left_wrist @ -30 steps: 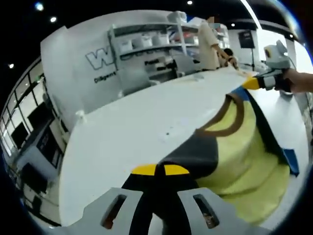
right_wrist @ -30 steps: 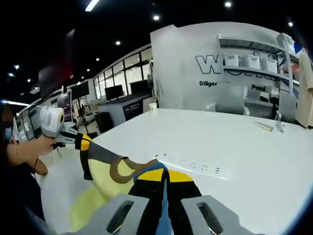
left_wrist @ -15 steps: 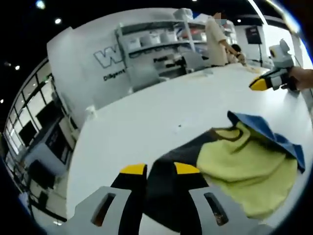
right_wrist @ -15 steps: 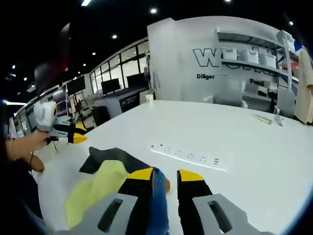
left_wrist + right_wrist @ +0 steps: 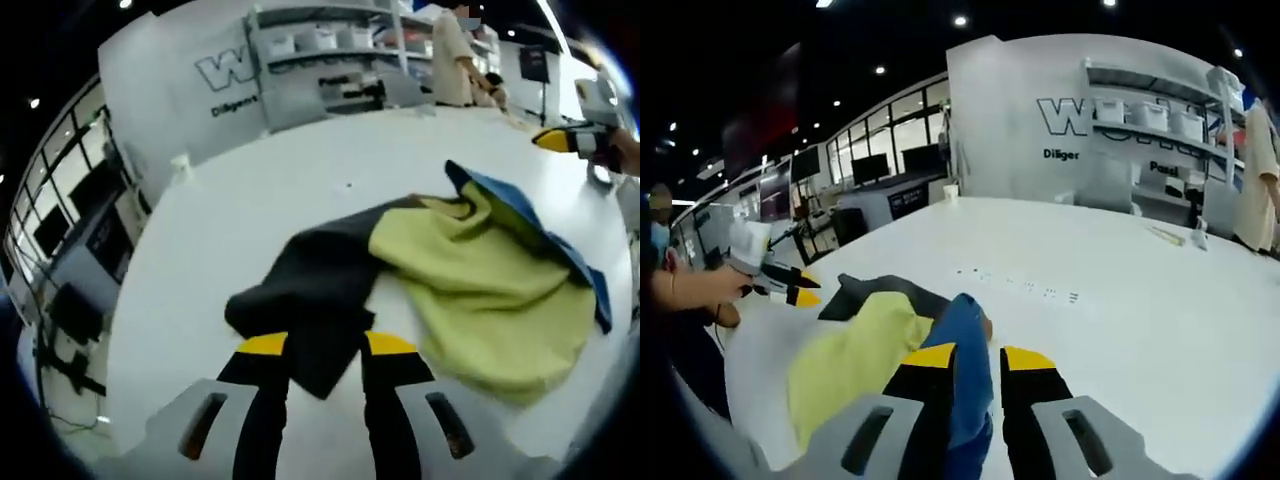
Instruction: Fold the garment on the visible template until the final outline fits inside the template.
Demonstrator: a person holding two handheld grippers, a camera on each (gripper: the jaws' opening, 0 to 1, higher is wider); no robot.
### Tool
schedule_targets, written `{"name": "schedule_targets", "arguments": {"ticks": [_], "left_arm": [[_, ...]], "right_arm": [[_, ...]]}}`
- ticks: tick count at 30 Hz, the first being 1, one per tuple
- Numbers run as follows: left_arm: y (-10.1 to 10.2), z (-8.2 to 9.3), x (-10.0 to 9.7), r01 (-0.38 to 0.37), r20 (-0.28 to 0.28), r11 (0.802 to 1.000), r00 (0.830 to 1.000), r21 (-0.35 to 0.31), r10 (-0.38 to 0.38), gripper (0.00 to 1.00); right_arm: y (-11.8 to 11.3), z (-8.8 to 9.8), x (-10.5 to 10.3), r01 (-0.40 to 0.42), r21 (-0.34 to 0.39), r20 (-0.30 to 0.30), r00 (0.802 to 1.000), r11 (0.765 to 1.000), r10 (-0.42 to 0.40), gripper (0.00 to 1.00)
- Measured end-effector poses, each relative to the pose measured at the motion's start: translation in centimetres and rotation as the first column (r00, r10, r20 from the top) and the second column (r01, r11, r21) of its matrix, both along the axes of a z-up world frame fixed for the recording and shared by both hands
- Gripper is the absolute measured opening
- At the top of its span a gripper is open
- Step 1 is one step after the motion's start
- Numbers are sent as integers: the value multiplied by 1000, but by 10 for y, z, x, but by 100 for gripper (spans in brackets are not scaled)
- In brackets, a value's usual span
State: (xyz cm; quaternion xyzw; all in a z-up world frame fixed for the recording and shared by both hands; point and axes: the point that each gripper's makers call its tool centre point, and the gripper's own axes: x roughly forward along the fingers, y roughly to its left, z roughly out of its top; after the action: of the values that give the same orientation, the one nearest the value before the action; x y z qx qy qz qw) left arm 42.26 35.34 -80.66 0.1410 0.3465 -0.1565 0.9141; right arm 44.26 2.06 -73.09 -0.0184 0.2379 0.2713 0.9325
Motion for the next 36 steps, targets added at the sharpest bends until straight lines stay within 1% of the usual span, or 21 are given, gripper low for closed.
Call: {"name": "schedule_targets", "arguments": {"ticks": [2, 3, 6, 8, 12, 13, 14, 15, 17, 19, 20, 21, 23, 25, 27, 29, 30, 31, 32, 34, 36], "left_arm": [[-2, -5, -1, 16, -21, 1000, 1000, 1, -16, 21], [-5, -12, -4, 46, -45, 999, 998, 22, -45, 21], [-3, -30, -3, 71, -79, 997, 995, 39, -68, 23], [-1, -36, -2, 94, -91, 994, 992, 55, -89, 24], [1, -41, -2, 103, -111, 992, 989, 70, -94, 21], [2, -46, -1, 99, -120, 993, 989, 71, -90, 18], [-3, -42, 5, 88, -91, 995, 992, 47, -83, 16], [-3, -44, 6, 94, -98, 994, 991, 54, -88, 15], [-6, -43, 9, 79, -91, 996, 993, 45, -75, 11], [-11, -42, 10, 68, -87, 997, 994, 24, -65, 3], [-11, -42, 10, 56, -89, 998, 995, 27, -54, 0], [-5, -41, 13, 42, -76, 998, 996, 57, -38, 0], [-3, -40, 12, 36, -81, 998, 996, 46, -33, 0], [1, -40, 10, 34, -82, 997, 996, 62, -29, 0], [12, -38, 5, 32, -92, 994, 996, 107, -23, 0], [16, -36, 3, 24, -93, 992, 996, 121, -13, 0], [37, -31, -2, -25, -81, 986, 996, 162, 38, 0], [46, -28, -5, -64, -82, 984, 994, 166, 78, 0], [53, -26, -6, -87, -76, 982, 992, 165, 101, 0], [73, -22, -10, -137, -73, 978, 986, 157, 150, 0], [83, -20, -15, -165, -74, 974, 981, 158, 178, 0]], "right_arm": [[-1, -1, -7, -2, -5, -1, 1000, 1000, 2, 12], [-2, -5, -16, -6, -5, -5, 1000, 1000, 6, 12], [-5, -10, -40, -17, -18, -25, 1000, 1000, 17, 14], [-9, -18, -55, -26, -32, -41, 999, 999, 24, 15], [-15, -28, -80, -33, -41, -74, 997, 999, 30, 15], [-16, -29, -82, -32, -42, -78, 997, 999, 29, 15], [-21, -34, -85, -27, -45, -93, 995, 999, 23, 15], [-24, -36, -87, -16, -49, -101, 995, 999, 11, 15], [-27, -34, -89, -3, -45, -100, 995, 999, -1, 14], [-29, -33, -89, 3, -37, -102, 995, 999, -7, 14], [-28, -33, -88, 5, -35, -101, 995, 999, -8, 13], [-28, -32, -88, 8, -34, -98, 995, 999, -12, 12], [-27, -31, -87, 11, -28, -97, 995, 1000, -14, 12], [-26, -30, -86, 15, -23, -94, 995, 1000, -17, 12], [-21, -30, -87, 8, -16, -94, 996, 1000, -10, 12], [-15, -30, -89, -3, -12, -95, 995, 1000, 2, 12], [-6, -32, -94, -23, 1, -101, 995, 1000, 23, 12], [-3, -35, -96, -35, 8, -109, 993, 999, 36, 12], [-1, -38, -99, -46, 10, -117, 992, 999, 47, 13], [5, -43, -106, -60, 7, -129, 990, 998, 61, 14], [9, -49, -112, -70, 10, -141, 988, 998, 71, 14]]}}
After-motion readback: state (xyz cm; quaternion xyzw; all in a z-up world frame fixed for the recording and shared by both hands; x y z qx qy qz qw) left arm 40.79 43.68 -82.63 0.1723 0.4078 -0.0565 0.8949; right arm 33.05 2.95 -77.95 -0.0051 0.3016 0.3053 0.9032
